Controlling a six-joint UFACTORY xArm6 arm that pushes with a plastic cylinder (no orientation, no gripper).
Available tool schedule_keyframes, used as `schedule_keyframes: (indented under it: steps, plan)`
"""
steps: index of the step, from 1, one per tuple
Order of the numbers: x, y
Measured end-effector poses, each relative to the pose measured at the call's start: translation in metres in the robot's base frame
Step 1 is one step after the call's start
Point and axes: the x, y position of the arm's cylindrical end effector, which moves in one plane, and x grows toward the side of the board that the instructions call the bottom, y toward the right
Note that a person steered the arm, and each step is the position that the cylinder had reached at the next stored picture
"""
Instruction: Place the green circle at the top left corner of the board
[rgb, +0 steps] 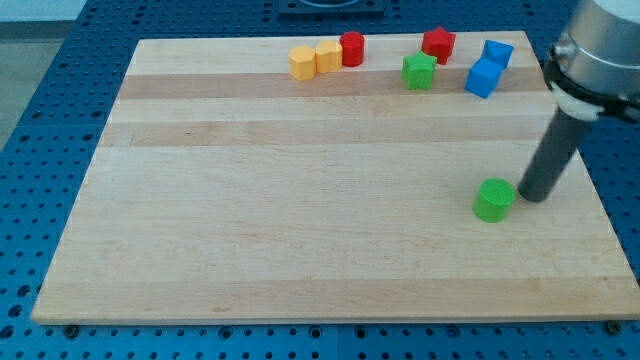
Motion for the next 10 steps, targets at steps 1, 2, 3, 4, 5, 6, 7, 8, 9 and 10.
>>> schedule_keyframes:
  steps: [1,2,3,4,5,6,7,8,9,10]
  plan:
    - [0.022,-0.011]
    - [0.019,-0.034]
    - [0.006,-0.059]
    - [-0.01,-0.083]
    - [-0.024,-0.112]
    - [-0.042,-0.139]
    - [-0.064,-0.173]
    - [-0.084,-0.197]
    - [-0.105,-0.208]
    - [-0.127,-0.209]
